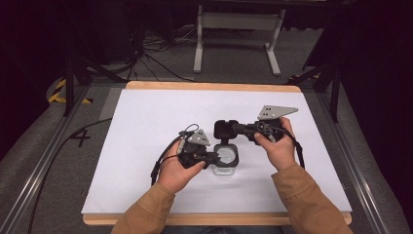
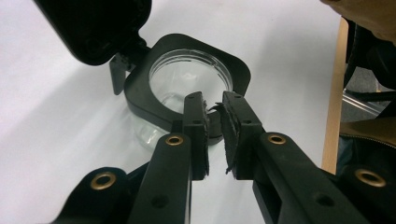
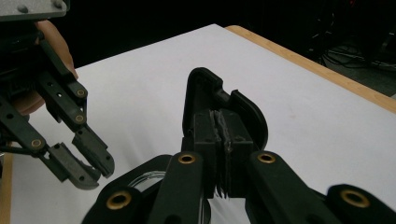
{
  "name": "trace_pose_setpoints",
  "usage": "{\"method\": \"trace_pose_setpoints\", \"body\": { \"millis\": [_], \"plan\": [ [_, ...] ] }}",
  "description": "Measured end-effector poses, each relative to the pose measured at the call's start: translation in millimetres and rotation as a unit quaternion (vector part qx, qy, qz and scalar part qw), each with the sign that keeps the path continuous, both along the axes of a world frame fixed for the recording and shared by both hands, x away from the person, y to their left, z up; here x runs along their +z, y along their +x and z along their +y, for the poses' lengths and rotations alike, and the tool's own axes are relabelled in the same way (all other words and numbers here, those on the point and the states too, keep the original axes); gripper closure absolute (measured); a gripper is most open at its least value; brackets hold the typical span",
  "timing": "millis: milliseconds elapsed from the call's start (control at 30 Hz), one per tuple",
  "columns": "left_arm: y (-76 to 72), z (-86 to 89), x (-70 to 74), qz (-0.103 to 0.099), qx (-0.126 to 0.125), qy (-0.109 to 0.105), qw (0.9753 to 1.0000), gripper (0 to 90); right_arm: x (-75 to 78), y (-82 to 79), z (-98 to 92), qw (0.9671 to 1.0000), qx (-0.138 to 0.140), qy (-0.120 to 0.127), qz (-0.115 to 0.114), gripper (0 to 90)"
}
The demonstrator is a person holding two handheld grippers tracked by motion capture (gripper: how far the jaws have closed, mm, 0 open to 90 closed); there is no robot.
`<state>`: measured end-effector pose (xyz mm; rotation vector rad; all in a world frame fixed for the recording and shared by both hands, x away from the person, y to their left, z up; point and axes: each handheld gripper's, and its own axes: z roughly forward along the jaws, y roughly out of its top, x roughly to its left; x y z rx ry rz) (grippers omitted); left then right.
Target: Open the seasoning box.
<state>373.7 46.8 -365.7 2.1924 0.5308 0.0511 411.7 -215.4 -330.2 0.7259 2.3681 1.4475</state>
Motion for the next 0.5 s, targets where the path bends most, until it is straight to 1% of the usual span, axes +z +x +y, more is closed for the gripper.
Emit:
{"method": "trace_pose_setpoints", "body": {
  "millis": [33, 100, 133, 167, 233, 267, 300, 367, 400, 433, 500],
  "plan": [
    [-0.5, 1.9, 1.9, -0.001, 0.000, 0.000, 1.0000, 78.5, 0.7, -0.7, -1.6, 1.0000, 0.000, -0.001, -0.003, 85.8],
    [-1.0, 4.3, 3.9, -0.001, 0.000, 0.000, 1.0000, 77.3, 1.4, -2.0, -3.0, 1.0000, 0.000, 0.001, -0.001, 84.5],
    [-2.1, 8.4, 6.8, 0.000, 0.000, -0.002, 1.0000, 75.3, 2.8, -5.2, -7.5, 1.0000, 0.002, -0.002, -0.003, 81.0],
    [-2.2, 10.4, 7.5, -0.005, -0.001, -0.004, 1.0000, 75.3, 2.8, -5.2, -7.5, 1.0000, 0.002, -0.002, -0.003, 81.0],
    [-3.1, 16.7, 10.5, -0.005, 0.005, 0.001, 1.0000, 74.2, 3.7, -7.7, -11.9, 1.0000, 0.004, -0.003, 0.001, 76.1],
    [-2.8, 19.2, 11.1, -0.006, 0.007, -0.002, 1.0000, 73.4, 3.8, -8.8, -14.3, 1.0000, 0.003, -0.002, 0.002, 74.1],
    [-3.2, 21.1, 11.9, -0.003, 0.008, 0.000, 1.0000, 72.2, 4.0, -10.1, -17.6, 1.0000, 0.000, -0.001, 0.003, 70.7],
    [-4.4, 25.2, 13.4, -0.004, 0.008, 0.003, 1.0000, 70.5, 3.9, -12.2, -22.6, 1.0000, -0.002, -0.003, 0.006, 64.8],
    [-5.5, 27.8, 14.0, -0.003, 0.011, 0.001, 0.9999, 68.8, 3.5, -13.2, -25.4, 1.0000, -0.003, -0.005, 0.005, 62.6],
    [-5.8, 30.1, 14.8, -0.003, 0.009, 0.004, 0.9999, 67.3, 2.9, -14.4, -29.0, 1.0000, -0.006, -0.006, 0.006, 60.1],
    [-7.4, 35.9, 15.9, -0.004, 0.016, 0.005, 0.9999, 64.9, 2.1, -16.5, -34.5, 0.9998, -0.009, -0.010, 0.011, 57.1]
  ]
}}
